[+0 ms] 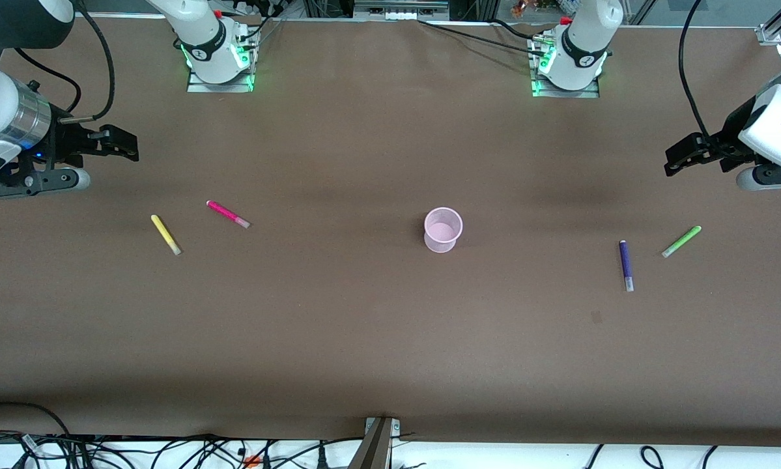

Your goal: Organize pens into pink holder with both arms

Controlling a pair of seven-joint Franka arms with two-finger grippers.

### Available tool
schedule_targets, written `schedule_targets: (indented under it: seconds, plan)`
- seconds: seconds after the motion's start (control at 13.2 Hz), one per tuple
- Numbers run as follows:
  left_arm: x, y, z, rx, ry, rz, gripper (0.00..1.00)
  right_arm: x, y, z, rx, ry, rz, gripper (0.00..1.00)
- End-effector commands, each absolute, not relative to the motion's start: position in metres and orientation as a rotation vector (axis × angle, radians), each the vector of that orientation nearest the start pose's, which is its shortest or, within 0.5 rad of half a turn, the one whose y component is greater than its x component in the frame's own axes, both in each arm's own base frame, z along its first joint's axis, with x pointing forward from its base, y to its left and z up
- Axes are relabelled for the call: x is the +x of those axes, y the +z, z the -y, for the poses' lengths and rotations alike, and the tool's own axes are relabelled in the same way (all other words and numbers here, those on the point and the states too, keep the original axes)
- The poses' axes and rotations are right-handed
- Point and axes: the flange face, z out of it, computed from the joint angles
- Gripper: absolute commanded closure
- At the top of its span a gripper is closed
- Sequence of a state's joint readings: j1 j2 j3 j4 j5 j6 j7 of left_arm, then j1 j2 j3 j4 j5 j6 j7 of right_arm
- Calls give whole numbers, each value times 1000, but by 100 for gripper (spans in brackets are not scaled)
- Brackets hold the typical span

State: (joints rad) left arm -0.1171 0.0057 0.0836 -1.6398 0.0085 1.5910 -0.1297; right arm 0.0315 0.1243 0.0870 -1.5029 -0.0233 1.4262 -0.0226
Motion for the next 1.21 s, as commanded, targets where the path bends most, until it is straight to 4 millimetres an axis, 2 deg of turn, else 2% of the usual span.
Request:
schedule_targets:
  seconds: [0.0,0.45,0.61,0.68,0.83,0.98,1.06,1.13]
  plan:
    - [556,598,20,-3114,88,124,0,568,579,-64,-3144,316,257,0]
    - [556,593,20,-3112,107,121,0,567,572,-75,-3134,358,285,0]
    - [557,593,19,-3116,105,119,0,573,534,-77,-3110,466,288,0]
    - [558,591,20,-3118,110,119,0,575,521,-81,-3091,498,330,0]
    - [560,587,21,-3119,123,122,0,569,492,-85,-3039,552,511,0]
    - [562,581,21,-3117,141,119,0,564,463,-86,-3016,546,602,0]
    - [569,567,22,-3109,181,116,0,562,450,-89,-2997,529,689,0]
    - [583,526,24,-3080,290,118,0,558,434,-97,-2969,506,802,0]
